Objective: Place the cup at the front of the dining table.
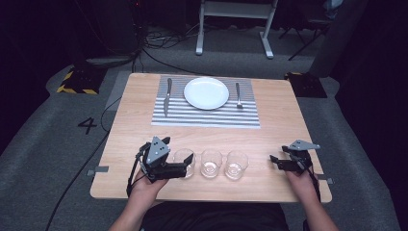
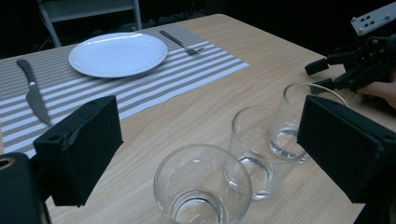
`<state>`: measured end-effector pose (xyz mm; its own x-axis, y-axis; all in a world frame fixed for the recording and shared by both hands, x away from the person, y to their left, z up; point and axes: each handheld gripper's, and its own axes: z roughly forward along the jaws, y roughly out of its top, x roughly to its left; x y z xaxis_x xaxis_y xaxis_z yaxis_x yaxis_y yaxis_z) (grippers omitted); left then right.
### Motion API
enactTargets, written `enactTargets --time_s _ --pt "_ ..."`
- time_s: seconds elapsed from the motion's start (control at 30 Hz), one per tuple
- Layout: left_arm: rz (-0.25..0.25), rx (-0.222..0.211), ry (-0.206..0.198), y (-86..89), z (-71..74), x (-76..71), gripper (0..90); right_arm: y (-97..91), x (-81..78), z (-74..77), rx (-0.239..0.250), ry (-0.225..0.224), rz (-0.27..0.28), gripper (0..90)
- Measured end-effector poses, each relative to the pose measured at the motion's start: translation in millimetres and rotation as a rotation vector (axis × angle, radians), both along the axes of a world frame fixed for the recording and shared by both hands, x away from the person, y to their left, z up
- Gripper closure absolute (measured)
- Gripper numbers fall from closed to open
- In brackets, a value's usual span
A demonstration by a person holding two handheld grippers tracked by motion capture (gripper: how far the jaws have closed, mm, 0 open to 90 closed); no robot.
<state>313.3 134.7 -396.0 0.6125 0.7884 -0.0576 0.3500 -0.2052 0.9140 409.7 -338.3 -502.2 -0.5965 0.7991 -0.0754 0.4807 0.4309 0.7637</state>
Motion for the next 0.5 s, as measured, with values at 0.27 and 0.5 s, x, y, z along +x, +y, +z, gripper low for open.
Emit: enactTargets --time_s 0.27,0.5 --pt "0.052 0.034 0.085 -6.2 -13.5 9.4 6.4 0.0 0.0 0.0 0.0 0.0 0.0 28.3" --pt "0.055 0.04 0.15 -10.2 -29.8 17.5 6.4 0.0 0.0 0.0 0.0 0.0 0.0 28.3"
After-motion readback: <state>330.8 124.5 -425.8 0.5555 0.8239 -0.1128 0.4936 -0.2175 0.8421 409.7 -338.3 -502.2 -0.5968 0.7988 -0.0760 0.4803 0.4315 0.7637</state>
